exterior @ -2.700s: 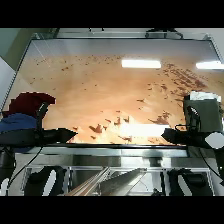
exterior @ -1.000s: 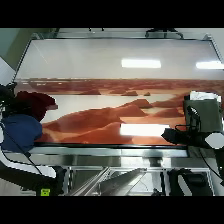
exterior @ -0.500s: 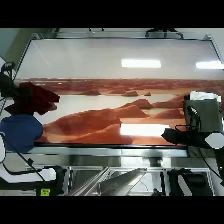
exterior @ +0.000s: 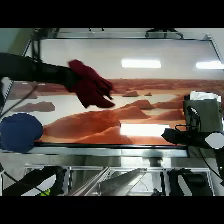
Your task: Fold the shirts.
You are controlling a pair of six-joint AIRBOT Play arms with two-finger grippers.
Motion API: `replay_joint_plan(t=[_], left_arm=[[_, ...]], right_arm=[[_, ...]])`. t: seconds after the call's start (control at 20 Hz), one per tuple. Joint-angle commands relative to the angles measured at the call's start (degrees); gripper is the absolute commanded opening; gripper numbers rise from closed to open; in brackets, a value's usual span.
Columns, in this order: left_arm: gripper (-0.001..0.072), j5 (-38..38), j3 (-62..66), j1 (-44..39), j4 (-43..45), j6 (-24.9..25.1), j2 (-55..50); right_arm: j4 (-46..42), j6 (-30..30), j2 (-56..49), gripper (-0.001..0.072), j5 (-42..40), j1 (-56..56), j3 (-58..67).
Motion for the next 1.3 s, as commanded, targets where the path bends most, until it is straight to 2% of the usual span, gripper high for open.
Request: replay_joint_plan(t=[0.0,0.2,0.3,0.35,0.4,0.45,0.5,0.55,0.6,0.7,0.8,0.85,1.0,1.15,1.25], left_arm=[[0.0015,-6.5,-8.2,-12.2,-2.3,-1.1,0.6],[0.0015,-18.6,-16.9,-19.5,-2.4,-1.1,-5.7],[0.0031,-18.6,-17.7,-20.8,-2.4,-1.1,-9.8],[0.0391,-16.6,-16.9,-20.7,-2.3,-1.1,-11.5],[0.0693,-13.9,-15.7,-20.1,-2.3,-1.8,-12.7],[0.0696,-9.7,-13.4,-18.8,-2.3,-1.8,-13.8],[0.0696,-5.9,-11.0,-17.2,-2.2,-1.8,-14.4],[0.0695,-2.7,-8.7,-15.2,-2.2,-2.3,-14.5],[0.0695,0.8,-6.5,-12.9,-2.2,-2.8,-14.5],[0.0695,6.1,-5.8,-8.5,-2.0,-3.3,-13.2],[0.0695,6.7,-11.8,-5.4,-0.5,-3.3,-9.6],[0.0695,5.5,-16.5,-4.2,1.0,-3.3,-7.3],[0.0695,-2.7,-31.6,-1.7,2.2,-3.2,-1.5],[0.0694,-12.7,-43.5,-1.2,2.1,-3.0,1.0],[0.0694,-17.7,-47.5,-1.4,1.1,-2.4,1.0]], right_arm=[[-0.5,-0.1,0.0,0.0019,0.0,0.0,0.0],[-0.6,-4.4,0.0,0.002,0.0,0.0,0.0],[-0.6,-5.2,0.0,0.002,0.0,0.0,0.0],[-0.5,-5.2,0.0,0.002,0.0,0.0,0.0],[-0.4,-5.2,0.0,0.0021,0.3,0.0,0.0],[-0.4,-5.5,0.0,0.0031,0.7,0.0,0.0],[-0.3,-7.0,0.0,0.007,0.9,0.0,0.0],[-0.1,-8.2,0.0,0.0269,0.9,0.0,0.0],[0.8,-9.5,0.0,0.0379,1.0,0.0,0.0],[6.9,-15.5,-0.4,0.0365,2.1,0.1,0.0],[14.3,-23.5,-1.6,0.0366,3.5,0.8,-0.3],[16.4,-25.7,-2.7,0.0366,2.6,2.0,-0.5],[18.7,-28.7,-8.9,0.0367,-4.2,8.6,-1.0],[24.9,-38.4,-18.1,0.0366,-13.7,19.4,-1.0],[26.6,-42.1,-24.1,0.0366,-21.4,26.1,-0.9]])
